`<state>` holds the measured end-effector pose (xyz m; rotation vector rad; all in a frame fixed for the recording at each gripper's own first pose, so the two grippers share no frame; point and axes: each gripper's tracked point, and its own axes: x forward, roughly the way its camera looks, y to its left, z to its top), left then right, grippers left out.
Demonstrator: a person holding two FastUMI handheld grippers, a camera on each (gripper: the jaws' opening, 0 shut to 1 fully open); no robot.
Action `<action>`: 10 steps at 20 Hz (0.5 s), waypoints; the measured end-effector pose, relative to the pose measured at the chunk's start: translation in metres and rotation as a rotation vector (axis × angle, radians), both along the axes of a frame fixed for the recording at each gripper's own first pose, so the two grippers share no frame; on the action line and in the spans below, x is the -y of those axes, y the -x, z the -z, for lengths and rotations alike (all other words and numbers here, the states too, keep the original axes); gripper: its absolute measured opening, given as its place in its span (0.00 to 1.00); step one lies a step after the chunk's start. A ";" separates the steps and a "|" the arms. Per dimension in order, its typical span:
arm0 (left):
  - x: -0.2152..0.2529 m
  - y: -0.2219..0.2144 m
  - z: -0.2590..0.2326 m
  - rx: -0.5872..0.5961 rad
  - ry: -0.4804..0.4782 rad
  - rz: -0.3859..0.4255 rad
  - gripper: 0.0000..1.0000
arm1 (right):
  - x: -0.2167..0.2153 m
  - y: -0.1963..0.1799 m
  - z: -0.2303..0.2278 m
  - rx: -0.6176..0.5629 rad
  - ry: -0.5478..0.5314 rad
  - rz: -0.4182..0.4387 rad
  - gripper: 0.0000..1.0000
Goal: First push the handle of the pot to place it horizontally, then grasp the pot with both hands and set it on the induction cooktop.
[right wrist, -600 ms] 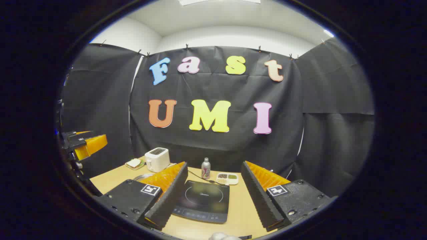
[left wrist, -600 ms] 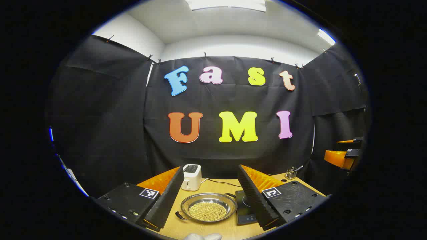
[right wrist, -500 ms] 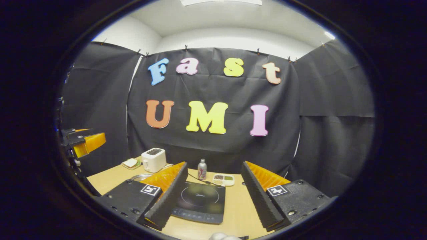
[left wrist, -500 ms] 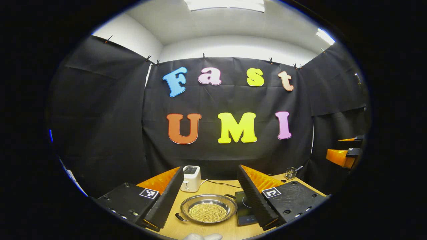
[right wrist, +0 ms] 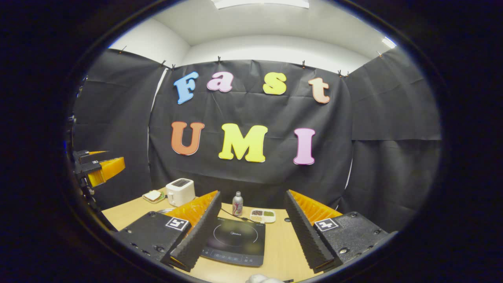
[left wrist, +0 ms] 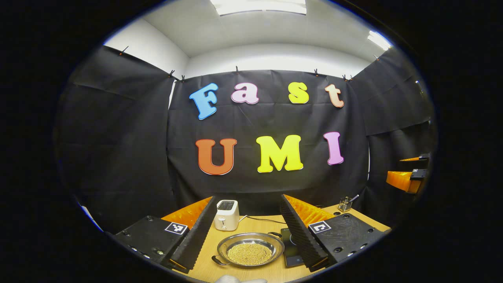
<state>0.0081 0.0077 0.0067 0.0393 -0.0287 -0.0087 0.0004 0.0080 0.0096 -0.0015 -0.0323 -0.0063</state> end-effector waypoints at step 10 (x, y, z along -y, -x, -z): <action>0.003 -0.003 0.018 -0.034 -0.005 0.072 0.36 | -0.005 -0.001 0.013 -0.040 0.006 0.012 1.00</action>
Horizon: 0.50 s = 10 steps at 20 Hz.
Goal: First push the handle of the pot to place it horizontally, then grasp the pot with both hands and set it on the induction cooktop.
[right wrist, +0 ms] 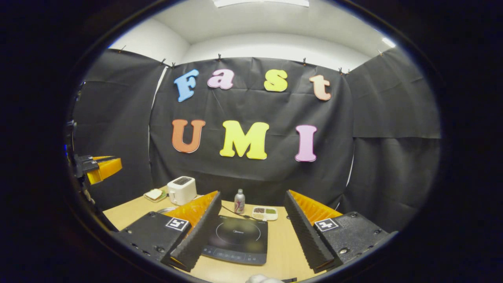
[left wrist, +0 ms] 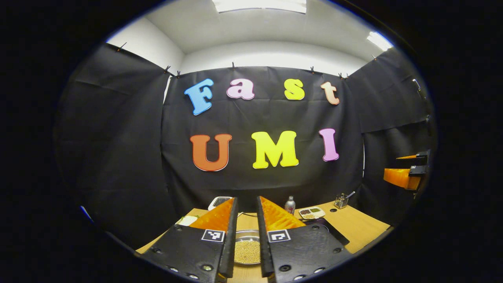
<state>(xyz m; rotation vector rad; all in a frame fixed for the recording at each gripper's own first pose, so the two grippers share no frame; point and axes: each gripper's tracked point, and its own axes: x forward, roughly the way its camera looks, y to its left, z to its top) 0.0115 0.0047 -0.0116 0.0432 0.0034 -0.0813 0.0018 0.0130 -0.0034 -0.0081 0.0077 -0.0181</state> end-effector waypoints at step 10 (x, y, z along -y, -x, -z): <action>0.023 -0.011 0.111 -0.255 0.051 0.103 0.00 | 0.009 -0.002 0.020 -0.074 0.010 0.043 1.00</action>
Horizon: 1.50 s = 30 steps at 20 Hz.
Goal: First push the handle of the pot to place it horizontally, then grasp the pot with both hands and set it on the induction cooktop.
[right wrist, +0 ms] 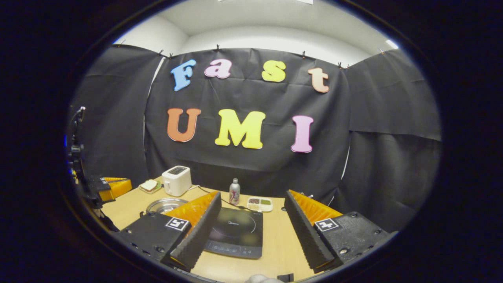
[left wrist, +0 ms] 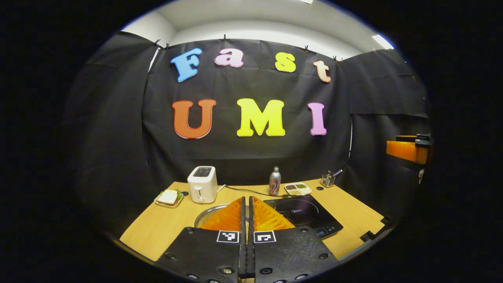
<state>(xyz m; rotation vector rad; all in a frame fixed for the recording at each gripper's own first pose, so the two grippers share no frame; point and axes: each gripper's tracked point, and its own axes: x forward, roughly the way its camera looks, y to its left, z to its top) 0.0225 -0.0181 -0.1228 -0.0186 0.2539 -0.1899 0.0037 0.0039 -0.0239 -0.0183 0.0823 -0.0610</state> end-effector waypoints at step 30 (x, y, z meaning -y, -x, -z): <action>-0.072 -0.013 0.253 -0.689 -0.306 -0.002 0.00 | 0.049 -0.019 0.088 -0.207 -0.131 0.080 1.00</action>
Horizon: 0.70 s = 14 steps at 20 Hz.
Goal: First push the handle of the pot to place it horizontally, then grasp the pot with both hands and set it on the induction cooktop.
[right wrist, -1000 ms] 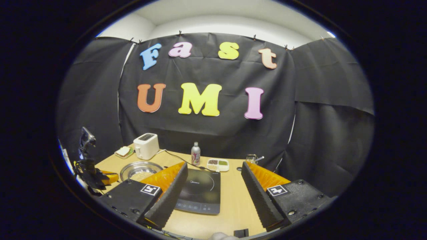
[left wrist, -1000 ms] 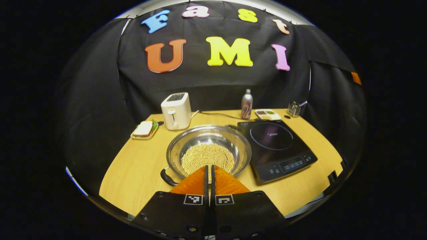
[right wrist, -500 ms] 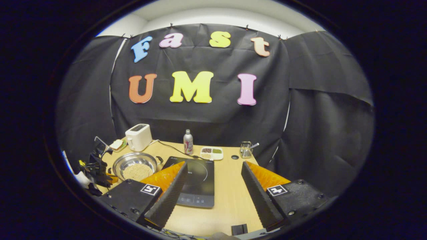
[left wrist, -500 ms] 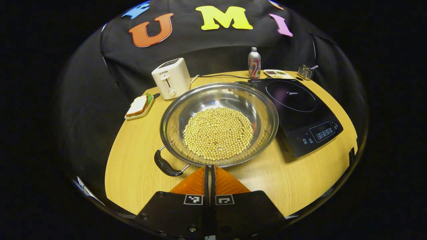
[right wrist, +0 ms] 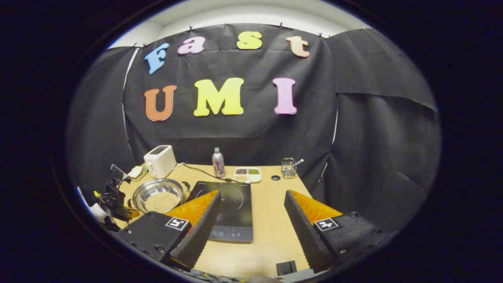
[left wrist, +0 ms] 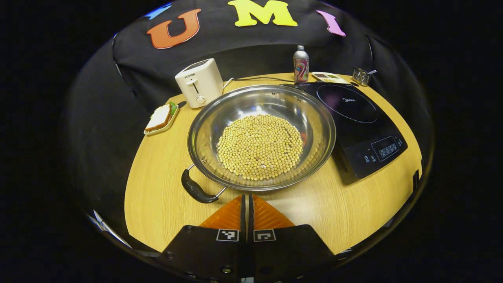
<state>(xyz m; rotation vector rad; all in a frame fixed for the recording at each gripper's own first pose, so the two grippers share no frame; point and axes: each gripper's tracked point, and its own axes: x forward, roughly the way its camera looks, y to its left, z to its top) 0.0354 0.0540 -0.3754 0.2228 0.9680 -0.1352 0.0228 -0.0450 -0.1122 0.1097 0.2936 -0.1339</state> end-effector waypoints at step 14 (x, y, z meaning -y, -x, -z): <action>-0.029 -0.008 0.012 -0.021 -0.023 -0.057 0.00 | -0.001 -0.001 0.006 -0.023 -0.002 -0.008 1.00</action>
